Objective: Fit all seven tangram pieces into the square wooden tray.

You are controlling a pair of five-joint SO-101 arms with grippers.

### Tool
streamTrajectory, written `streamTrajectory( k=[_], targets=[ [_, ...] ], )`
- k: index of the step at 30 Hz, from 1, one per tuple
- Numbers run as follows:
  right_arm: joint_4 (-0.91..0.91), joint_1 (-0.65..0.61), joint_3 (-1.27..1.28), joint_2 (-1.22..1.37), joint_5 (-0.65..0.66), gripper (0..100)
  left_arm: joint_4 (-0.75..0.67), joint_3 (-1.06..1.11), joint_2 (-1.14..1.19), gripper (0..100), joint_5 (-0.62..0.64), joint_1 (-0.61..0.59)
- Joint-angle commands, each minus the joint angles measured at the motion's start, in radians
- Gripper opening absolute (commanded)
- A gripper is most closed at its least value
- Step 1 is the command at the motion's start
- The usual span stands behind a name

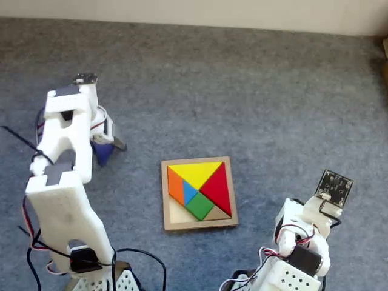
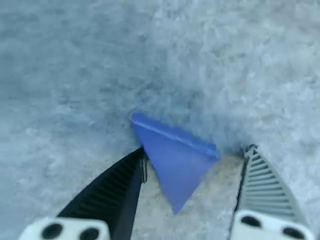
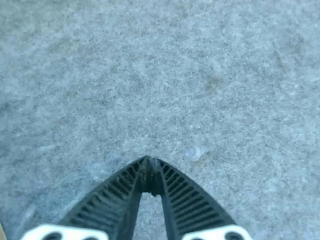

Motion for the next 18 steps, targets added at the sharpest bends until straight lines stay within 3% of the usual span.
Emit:
streamTrajectory(
  k=[1, 10, 18],
  targets=[
    [-0.025, 0.008, 0.111, -0.018, 0.014, 0.5, 0.003, -0.125, 0.033, 29, 0.068, 0.024],
    [-0.025, 0.008, 0.111, -0.018, 0.014, 0.5, 0.247, -0.334, 0.015, 29, 0.068, 0.039],
    [-0.025, 0.008, 0.111, -0.018, 0.014, 0.5, 0.273, -0.351, 0.065, 29, 0.069, 0.125]
  ],
)
